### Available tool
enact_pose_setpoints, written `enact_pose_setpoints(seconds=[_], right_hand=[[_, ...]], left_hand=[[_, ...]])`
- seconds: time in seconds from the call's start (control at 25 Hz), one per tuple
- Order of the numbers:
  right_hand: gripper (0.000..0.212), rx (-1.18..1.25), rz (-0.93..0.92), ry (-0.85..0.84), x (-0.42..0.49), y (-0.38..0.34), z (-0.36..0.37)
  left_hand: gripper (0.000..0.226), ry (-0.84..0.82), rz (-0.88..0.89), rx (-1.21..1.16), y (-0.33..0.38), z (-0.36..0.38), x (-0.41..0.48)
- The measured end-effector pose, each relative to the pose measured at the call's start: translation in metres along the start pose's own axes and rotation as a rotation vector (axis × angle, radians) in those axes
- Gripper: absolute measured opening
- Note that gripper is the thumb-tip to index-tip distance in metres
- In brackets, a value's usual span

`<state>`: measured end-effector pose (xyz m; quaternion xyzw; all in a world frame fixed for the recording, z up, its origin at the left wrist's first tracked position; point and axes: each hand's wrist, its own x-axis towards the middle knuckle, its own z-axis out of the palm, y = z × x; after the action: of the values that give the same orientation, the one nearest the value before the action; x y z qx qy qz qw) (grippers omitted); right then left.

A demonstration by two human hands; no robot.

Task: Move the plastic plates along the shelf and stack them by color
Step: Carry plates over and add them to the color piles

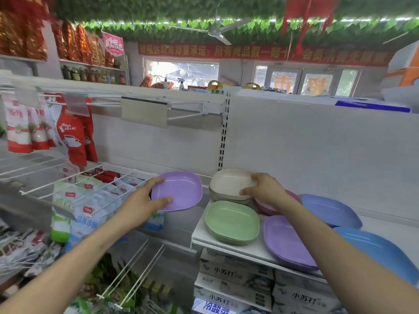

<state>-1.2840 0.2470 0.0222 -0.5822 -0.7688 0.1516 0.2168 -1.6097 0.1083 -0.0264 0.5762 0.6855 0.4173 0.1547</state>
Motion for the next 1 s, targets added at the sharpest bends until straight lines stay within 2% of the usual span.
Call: enact_pose_setpoints(seconds=[0.28,0.4,0.6,0.76,1.0], right_hand=[[0.06,-0.111,0.052,-0.06,0.022,0.007,0.02],[0.067,-0.099,0.059,-0.023,0.024,0.009,0.023],[0.052,-0.021,0.012,0.079,0.011,0.022,-0.007],[0.044,0.022,0.012,0.213,-0.02,0.052,-0.053],[0.029,0.108,0.114,0.35,-0.065,0.106,-0.097]], left_hand=[[0.061,0.001,-0.034,-0.013,-0.012,-0.002,0.008],[0.06,0.01,-0.014,-0.008,-0.008,0.004,0.008],[0.062,-0.045,0.008,-0.026,0.016,0.016,0.018],[0.068,-0.173,0.06,-0.105,0.069,0.051,0.023],[0.088,-0.469,0.256,0.083,0.153,0.127,-0.011]])
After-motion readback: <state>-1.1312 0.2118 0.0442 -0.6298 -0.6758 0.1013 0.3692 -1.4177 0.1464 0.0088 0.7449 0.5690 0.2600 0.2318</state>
